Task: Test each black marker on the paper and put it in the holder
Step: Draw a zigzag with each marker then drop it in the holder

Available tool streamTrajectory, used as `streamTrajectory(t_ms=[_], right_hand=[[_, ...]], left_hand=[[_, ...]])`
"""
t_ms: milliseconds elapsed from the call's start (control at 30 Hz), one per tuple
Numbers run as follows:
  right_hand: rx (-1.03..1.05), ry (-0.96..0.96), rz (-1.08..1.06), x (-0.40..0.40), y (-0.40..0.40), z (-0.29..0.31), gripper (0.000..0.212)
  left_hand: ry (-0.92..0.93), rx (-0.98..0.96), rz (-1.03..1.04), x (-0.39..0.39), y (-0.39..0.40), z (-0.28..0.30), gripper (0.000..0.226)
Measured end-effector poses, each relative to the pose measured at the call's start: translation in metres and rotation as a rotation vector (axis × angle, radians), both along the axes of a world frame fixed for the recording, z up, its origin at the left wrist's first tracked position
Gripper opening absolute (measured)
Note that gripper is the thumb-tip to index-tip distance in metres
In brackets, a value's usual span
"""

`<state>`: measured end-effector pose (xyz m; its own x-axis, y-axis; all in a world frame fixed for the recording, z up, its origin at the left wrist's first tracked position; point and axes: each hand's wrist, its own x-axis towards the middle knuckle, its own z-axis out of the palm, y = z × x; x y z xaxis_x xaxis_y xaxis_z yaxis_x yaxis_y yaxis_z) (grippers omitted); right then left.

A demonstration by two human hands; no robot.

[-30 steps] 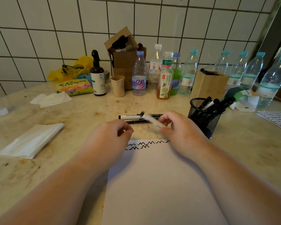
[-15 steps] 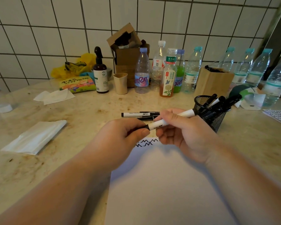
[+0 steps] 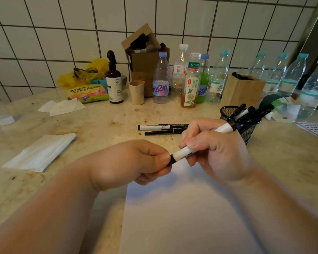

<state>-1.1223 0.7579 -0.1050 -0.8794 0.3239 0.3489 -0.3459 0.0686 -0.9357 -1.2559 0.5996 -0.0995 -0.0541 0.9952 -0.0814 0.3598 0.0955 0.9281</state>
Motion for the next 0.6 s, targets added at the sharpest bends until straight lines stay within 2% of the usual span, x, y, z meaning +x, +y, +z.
streamTrajectory(t_ms=[100, 167, 233, 300, 333, 367, 400, 433, 500, 533, 600], right_hand=[[0.017, 0.040, 0.058, 0.001, -0.002, 0.001, 0.009], [0.033, 0.031, 0.023, 0.001, -0.002, 0.001, 0.011], [0.045, 0.017, -0.062, -0.002, -0.002, 0.001, 0.014], [-0.021, 0.089, -0.220, -0.004, 0.004, 0.002, 0.011], [-0.110, 0.153, -0.326, -0.003, 0.013, 0.003, 0.017], [-0.192, 0.207, -0.410, 0.000, 0.022, 0.005, 0.022], [-0.214, 0.211, -0.467, 0.003, 0.029, 0.007, 0.025], [-0.168, 0.148, -0.492, 0.003, 0.032, 0.008, 0.025], [0.065, -0.128, -0.453, -0.001, 0.030, 0.002, 0.024], [0.171, -0.261, -0.411, -0.004, 0.026, -0.003, 0.024], [0.248, -0.411, -0.389, -0.010, 0.019, -0.010, 0.024]], left_hand=[[-0.087, -0.072, -0.091, -0.004, -0.003, 0.001, 0.030], [-0.075, -0.076, -0.047, -0.003, -0.002, 0.000, 0.031], [0.109, -0.032, 0.070, -0.001, 0.002, -0.001, 0.034], [0.479, -0.006, 0.188, -0.006, 0.002, -0.002, 0.037], [0.663, -0.028, 0.254, -0.011, 0.000, -0.003, 0.036], [0.771, -0.061, 0.339, -0.017, -0.001, -0.003, 0.035], [0.778, -0.069, 0.441, -0.022, -0.003, -0.005, 0.034], [0.719, -0.042, 0.542, -0.025, -0.003, -0.005, 0.034], [0.612, 0.050, 0.692, -0.024, 0.004, -0.007, 0.035], [0.626, 0.066, 0.727, -0.021, 0.008, -0.009, 0.037], [0.697, 0.041, 0.734, -0.016, 0.015, -0.015, 0.035]])
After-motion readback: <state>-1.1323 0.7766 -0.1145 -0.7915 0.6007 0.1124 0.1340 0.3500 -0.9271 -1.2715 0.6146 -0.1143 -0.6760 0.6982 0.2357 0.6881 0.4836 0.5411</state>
